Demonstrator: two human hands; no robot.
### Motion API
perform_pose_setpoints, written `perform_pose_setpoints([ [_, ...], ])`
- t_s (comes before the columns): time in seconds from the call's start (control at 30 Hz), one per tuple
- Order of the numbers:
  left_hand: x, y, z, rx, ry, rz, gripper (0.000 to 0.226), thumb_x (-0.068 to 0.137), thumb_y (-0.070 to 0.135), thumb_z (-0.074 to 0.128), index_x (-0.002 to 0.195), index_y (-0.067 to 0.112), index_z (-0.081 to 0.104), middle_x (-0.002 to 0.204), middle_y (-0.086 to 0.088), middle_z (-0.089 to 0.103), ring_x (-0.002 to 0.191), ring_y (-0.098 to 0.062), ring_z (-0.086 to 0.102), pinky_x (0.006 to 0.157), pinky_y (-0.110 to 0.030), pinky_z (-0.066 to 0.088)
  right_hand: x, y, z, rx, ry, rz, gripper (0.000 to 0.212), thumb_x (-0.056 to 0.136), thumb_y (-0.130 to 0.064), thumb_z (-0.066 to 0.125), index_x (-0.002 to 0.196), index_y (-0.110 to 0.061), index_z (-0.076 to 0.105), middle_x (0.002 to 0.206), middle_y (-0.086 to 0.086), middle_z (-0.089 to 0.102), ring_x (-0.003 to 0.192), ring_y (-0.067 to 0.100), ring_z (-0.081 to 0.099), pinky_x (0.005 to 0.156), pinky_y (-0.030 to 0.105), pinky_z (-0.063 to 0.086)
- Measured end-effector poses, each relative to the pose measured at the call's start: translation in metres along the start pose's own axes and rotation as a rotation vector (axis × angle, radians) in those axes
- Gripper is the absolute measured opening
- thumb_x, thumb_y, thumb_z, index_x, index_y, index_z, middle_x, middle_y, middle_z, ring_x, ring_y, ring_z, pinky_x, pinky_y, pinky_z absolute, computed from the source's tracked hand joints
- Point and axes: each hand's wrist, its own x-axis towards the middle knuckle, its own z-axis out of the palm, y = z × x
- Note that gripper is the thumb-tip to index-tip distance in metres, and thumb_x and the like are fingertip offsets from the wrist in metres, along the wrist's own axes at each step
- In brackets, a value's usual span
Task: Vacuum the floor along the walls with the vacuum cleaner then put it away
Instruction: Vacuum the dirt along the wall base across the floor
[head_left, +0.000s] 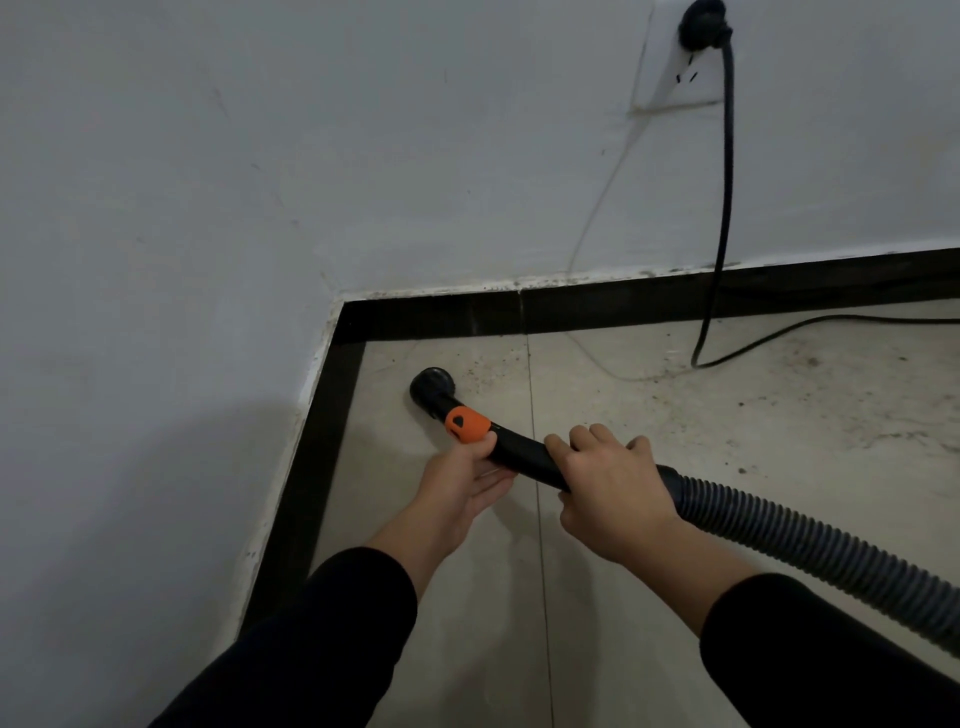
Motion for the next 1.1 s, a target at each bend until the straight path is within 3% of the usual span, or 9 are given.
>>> perform_pose_setpoints([
  [0.27,-0.001,-0.004,0.013,0.005,-0.013,0.014,0.026,0.097,0.018,0.057,0.117,0.0,0.058,0.102,-0.017,0.069,0.094,-0.024,0.067,0.071,-0.026,0.054,-0.006,0.009,-0.003,0.002,0.001,0.024,0.046,0.085,-0.028,0.056,0.128,-0.021,0.043,0.113,0.0,0.05,0.109,0.022,0.045,0.082,0.04,0.035],
  [0.47,-0.003,-0.007,0.023,0.0,-0.033,0.02,0.016,0.098,0.018,0.055,0.106,0.004,0.057,0.096,-0.015,0.068,0.091,-0.024,0.067,0.073,-0.028,0.054,-0.01,0.016,-0.004,-0.006,0.006,0.039,0.046,0.085,-0.028,0.056,0.129,-0.021,0.042,0.114,0.0,0.05,0.11,0.022,0.044,0.081,0.04,0.034],
  [0.8,-0.006,-0.011,0.035,0.03,-0.069,0.039,0.026,0.099,0.019,0.054,0.117,0.001,0.056,0.106,-0.019,0.068,0.097,-0.026,0.067,0.075,-0.028,0.055,-0.017,0.025,-0.005,-0.008,0.013,0.066,0.044,0.084,-0.027,0.056,0.126,-0.021,0.045,0.113,-0.001,0.051,0.109,0.022,0.045,0.082,0.041,0.035],
  [1.1,-0.007,-0.017,0.045,0.032,-0.088,0.038,0.015,0.099,0.02,0.055,0.104,0.006,0.057,0.095,-0.014,0.068,0.091,-0.024,0.068,0.071,-0.027,0.055,-0.024,0.037,-0.005,-0.015,0.012,0.09,0.048,0.085,-0.028,0.055,0.131,-0.021,0.042,0.114,-0.001,0.05,0.109,0.022,0.044,0.083,0.041,0.035],
])
